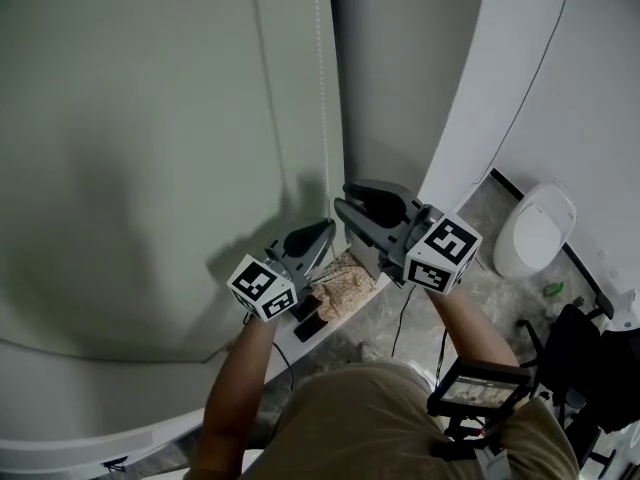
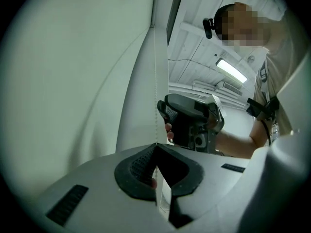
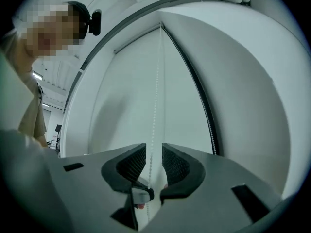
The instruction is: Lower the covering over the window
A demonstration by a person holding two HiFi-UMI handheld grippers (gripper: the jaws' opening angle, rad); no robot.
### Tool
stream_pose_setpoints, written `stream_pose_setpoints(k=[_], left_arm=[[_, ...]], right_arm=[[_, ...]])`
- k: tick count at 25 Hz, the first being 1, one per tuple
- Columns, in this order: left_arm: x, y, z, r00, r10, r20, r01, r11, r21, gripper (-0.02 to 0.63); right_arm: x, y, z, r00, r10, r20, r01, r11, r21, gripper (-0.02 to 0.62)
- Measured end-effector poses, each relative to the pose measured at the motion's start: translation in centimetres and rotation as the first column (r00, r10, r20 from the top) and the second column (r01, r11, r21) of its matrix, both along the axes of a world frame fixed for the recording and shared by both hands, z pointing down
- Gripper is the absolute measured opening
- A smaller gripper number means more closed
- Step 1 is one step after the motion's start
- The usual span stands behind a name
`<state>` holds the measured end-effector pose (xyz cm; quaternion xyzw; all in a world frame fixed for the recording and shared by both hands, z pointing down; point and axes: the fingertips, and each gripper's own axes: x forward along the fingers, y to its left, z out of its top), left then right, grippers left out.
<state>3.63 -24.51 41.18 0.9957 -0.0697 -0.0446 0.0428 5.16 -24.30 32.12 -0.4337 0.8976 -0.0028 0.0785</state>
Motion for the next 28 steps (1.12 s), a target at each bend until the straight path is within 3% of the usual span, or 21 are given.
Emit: stream_pose_setpoints(k=[8, 12, 15, 19, 23, 25, 28], left_arm=[[0.4, 1.9, 0.2, 0.994, 0.107, -0.024, -0.108, 0.993, -0.044, 0.015], [0.3, 2.5, 0.2, 0.989, 0.148, -0.018, -0.149, 0.987, -0.055, 0.015], [0.3, 3.1, 1.2, 0.984, 0.178, 0.028, -0.177, 0.983, -0.05, 0.015], [-0.3, 3.0, 3.0, 0.985, 0.171, 0.038, -0.167, 0.981, -0.094, 0.015], [-0.5, 2.7, 4.0, 0.983, 0.167, 0.072, -0.164, 0.986, -0.044, 0.023], [-1.3, 2.6, 2.8, 0.984, 0.176, 0.004, -0.176, 0.984, -0.034, 0.144], [-3.2, 1.1, -1.0, 0.979, 0.139, -0.148, -0.145, 0.989, -0.029, 0.173]], right_arm=[[-1.0, -0.2, -0.1, 0.998, -0.065, -0.004, 0.065, 0.998, -0.019, 0.1], [-1.4, -0.1, -0.3, 0.994, -0.113, 0.011, 0.113, 0.993, -0.036, 0.066], [-2.4, 0.1, 0.4, 0.989, -0.148, -0.026, 0.145, 0.987, -0.071, 0.014], [-2.4, -0.1, 2.4, 0.989, -0.148, -0.016, 0.145, 0.98, -0.136, 0.009], [-1.5, -0.5, 3.0, 0.991, -0.129, 0.044, 0.134, 0.982, -0.131, 0.008], [-1.0, -0.6, 3.2, 0.989, -0.12, 0.09, 0.131, 0.983, -0.129, 0.009], [-1.0, -0.7, 4.1, 0.989, -0.119, 0.089, 0.131, 0.981, -0.143, 0.008]])
